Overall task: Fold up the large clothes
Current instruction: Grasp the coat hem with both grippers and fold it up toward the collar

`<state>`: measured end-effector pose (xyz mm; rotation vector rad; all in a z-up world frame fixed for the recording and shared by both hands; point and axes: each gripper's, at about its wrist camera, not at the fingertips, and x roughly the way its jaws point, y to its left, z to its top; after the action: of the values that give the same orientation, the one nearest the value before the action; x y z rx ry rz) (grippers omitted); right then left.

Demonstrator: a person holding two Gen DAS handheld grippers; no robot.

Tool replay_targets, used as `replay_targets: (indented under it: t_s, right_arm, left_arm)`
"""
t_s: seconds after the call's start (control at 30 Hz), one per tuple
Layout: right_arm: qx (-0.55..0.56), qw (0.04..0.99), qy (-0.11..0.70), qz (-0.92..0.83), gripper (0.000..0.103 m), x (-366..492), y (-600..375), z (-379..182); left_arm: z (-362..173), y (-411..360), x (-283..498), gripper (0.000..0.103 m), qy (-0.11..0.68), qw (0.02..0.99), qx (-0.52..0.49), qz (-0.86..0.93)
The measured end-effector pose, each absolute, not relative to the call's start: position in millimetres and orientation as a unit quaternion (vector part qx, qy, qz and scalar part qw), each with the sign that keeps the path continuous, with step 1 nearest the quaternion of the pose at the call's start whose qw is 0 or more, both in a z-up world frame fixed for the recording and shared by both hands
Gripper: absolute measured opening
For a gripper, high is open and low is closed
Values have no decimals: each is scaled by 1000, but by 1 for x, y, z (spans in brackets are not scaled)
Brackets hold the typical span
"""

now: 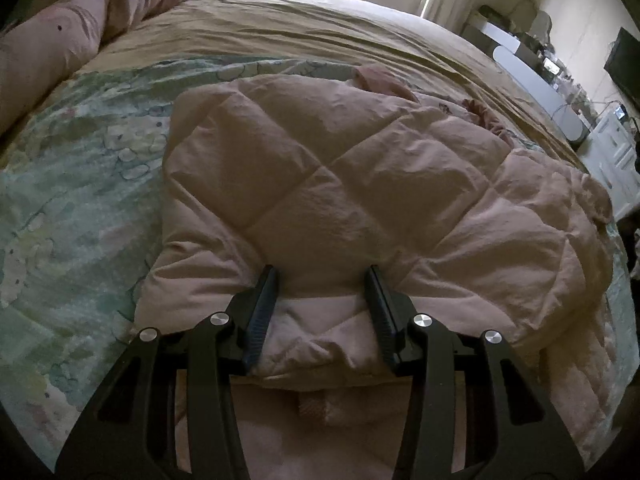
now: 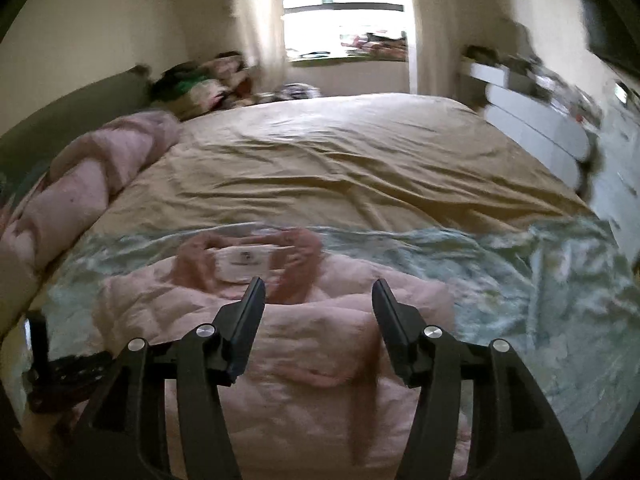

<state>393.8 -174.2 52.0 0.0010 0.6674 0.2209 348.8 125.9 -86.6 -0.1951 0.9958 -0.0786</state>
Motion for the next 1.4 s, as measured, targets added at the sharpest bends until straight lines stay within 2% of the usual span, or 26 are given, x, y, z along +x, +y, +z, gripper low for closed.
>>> replay_targets:
  t_s: [0.2,0.47,0.57,0.8,0.97,1.03,1.17,1.4]
  right_arm:
    - [-74,908,365,194,58,399,-94,34]
    - [-116,858,468,178,59,442,-40,-35]
    - [-95,841,503,175,66,455,-40,-63]
    - [-109,844,500,162,67,453,-34,-91]
    - [-76,847,486,199,65,439,-45,-56]
    - [-70,864,454,207,66,419,-58,-31]
    - [-67,874,429,217,66,385,-73,-15]
    - [-66,874,436,201,66,362,-85,-30]
  left_arm:
    - [-88,127,348,37,476,873,-93,-40]
    - [-89,129,348,37,472,875,-95,-43]
    - [-89,129,349,37,472,875,-95,-45]
    - [-94,131,350,37,474,873,-107,-45]
    - [-77,137,339,40,462,876,-130,-47]
    - [-63,135,330,55,448,883,-130,-55]
    - [-54,118,319,56,443,886,-116,-71]
    - [-78,107,323,60,469,876,-94,-68]
